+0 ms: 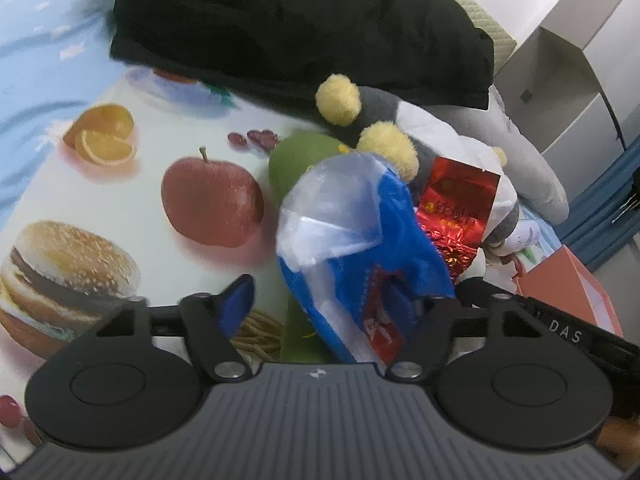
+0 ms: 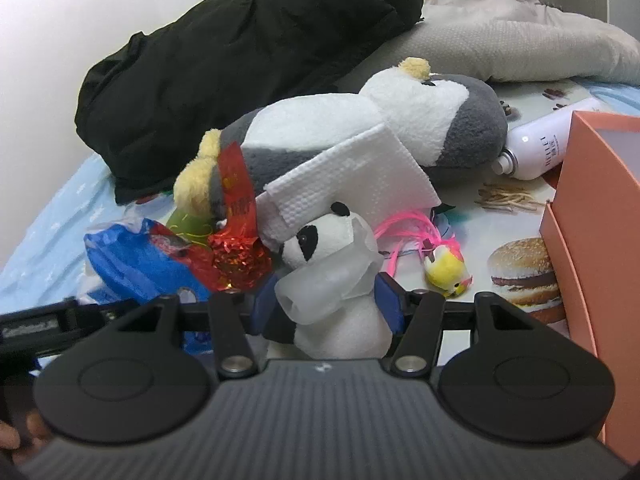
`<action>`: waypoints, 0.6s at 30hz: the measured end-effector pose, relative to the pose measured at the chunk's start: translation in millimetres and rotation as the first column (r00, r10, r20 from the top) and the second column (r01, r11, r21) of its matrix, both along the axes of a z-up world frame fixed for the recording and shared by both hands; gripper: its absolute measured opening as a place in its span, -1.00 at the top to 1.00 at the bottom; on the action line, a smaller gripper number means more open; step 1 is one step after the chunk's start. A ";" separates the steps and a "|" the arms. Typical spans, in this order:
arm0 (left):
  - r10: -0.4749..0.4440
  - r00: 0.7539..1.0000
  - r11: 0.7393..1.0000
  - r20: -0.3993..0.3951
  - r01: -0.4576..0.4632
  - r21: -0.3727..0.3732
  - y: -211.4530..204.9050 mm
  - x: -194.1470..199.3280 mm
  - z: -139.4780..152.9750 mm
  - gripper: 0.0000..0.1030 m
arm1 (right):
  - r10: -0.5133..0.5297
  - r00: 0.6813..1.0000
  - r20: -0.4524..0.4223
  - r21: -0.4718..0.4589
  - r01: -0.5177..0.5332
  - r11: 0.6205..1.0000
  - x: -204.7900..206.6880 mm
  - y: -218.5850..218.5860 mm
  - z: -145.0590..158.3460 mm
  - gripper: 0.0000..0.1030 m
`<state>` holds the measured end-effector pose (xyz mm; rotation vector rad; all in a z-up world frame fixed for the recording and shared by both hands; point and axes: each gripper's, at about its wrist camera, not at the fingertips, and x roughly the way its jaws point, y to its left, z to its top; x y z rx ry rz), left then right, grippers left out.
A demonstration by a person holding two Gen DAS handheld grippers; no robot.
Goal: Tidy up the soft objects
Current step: 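Grasp the blue-and-white plastic bag with the left gripper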
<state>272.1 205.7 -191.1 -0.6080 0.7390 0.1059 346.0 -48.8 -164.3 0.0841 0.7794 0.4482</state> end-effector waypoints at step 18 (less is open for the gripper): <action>-0.014 0.999 0.999 0.049 0.011 0.049 -22.4 -35.7 46.1 0.84 | 0.030 1.000 0.005 -0.011 -0.030 0.999 -40.8 -14.2 34.2 0.36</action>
